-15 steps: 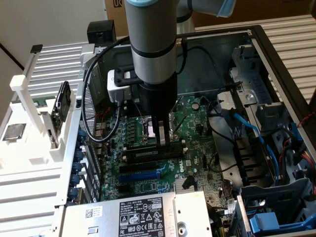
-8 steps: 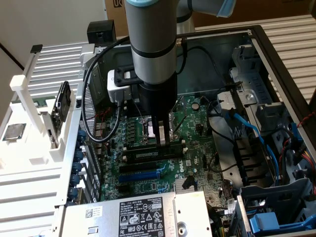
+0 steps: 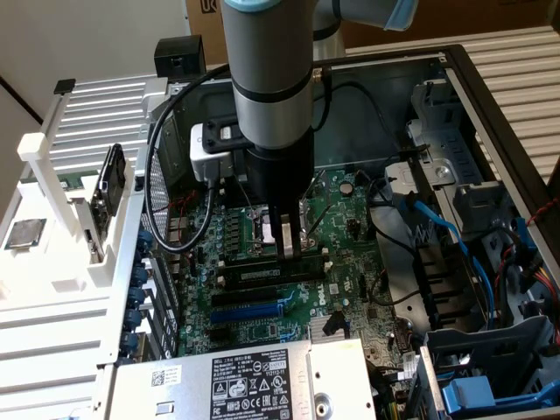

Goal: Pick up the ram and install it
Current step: 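Insert the ram into the slot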

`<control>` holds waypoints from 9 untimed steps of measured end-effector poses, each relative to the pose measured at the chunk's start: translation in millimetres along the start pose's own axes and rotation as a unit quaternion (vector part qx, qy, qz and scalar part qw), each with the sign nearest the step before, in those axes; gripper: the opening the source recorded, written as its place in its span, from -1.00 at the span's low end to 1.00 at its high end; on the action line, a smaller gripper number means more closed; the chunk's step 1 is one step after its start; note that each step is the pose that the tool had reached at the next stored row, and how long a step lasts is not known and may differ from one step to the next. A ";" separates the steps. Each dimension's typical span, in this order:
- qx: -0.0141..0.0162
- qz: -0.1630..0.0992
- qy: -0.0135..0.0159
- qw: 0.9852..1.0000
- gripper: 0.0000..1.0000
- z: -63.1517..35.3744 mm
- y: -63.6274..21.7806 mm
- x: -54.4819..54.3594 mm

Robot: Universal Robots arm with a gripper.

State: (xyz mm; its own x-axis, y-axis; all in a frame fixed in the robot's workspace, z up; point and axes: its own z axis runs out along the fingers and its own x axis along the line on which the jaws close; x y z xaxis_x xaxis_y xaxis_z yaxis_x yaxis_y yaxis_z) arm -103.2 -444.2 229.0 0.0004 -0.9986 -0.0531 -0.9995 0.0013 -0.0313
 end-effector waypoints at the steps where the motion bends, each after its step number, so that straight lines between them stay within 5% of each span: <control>1: 0.000 0.000 0.000 1.000 -0.59 -1.2 -0.1 -0.1; 9: 0.000 0.000 0.000 1.000 -0.59 -22.5 -0.7 -1.2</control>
State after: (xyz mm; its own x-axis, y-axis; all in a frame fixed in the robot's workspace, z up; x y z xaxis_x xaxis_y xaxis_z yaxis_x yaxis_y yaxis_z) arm -103.2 -444.2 251.5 0.0004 -0.9986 -0.0533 -0.9995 0.0013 -0.0315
